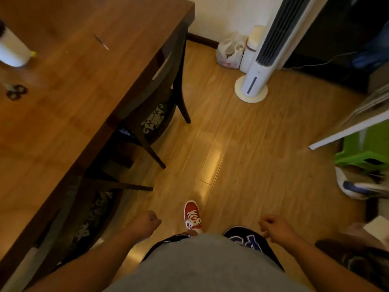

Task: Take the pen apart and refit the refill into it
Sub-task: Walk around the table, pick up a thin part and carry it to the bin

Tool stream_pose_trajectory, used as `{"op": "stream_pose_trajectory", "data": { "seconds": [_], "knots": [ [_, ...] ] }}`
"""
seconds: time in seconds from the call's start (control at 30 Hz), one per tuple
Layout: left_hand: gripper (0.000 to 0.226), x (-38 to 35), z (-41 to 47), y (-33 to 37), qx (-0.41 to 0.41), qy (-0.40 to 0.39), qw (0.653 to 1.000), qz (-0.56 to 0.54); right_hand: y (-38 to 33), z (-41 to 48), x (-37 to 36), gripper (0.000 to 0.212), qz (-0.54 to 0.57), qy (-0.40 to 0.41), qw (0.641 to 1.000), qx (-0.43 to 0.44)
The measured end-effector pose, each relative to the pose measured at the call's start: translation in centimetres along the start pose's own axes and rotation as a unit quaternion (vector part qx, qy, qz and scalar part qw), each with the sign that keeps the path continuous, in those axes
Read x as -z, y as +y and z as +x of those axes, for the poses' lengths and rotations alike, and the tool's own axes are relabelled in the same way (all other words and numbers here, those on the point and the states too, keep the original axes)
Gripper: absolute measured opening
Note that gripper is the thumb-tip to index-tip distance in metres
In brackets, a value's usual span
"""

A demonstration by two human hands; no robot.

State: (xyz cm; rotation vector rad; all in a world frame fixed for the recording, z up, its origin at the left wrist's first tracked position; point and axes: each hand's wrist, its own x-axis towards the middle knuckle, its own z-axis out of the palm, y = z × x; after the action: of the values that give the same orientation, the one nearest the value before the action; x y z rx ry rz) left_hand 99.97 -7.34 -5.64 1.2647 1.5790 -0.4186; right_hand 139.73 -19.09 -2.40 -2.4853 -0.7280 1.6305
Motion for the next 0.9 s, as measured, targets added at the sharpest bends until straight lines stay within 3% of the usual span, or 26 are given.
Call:
{"op": "stream_pose_trajectory", "data": {
  "seconds": [0.23, 0.4, 0.77, 0.9],
  "knots": [
    [0.023, 5.8, 4.6, 13.1, -0.062, 0.032, 0.997, 0.014, -1.3, 4.7, 6.3, 0.017, -0.004, -0.01, 0.998, -0.07],
    [0.027, 7.6, 8.0, 19.0, -0.039, 0.021, 0.998, -0.033, -4.9, 11.2, 11.5, 0.022, -0.04, -0.019, 0.995, -0.089],
    [0.019, 12.7, 8.8, 24.6, 0.07, 0.08, 0.992, -0.075, -29.1, 21.6, 21.5, 0.012, -0.176, -0.074, 0.974, 0.125],
    [0.017, 15.9, 7.5, 27.2, 0.046, 0.084, 0.995, -0.037, -39.1, 23.0, 21.6, 0.017, -0.2, -0.092, 0.953, 0.209]
  ]
}}
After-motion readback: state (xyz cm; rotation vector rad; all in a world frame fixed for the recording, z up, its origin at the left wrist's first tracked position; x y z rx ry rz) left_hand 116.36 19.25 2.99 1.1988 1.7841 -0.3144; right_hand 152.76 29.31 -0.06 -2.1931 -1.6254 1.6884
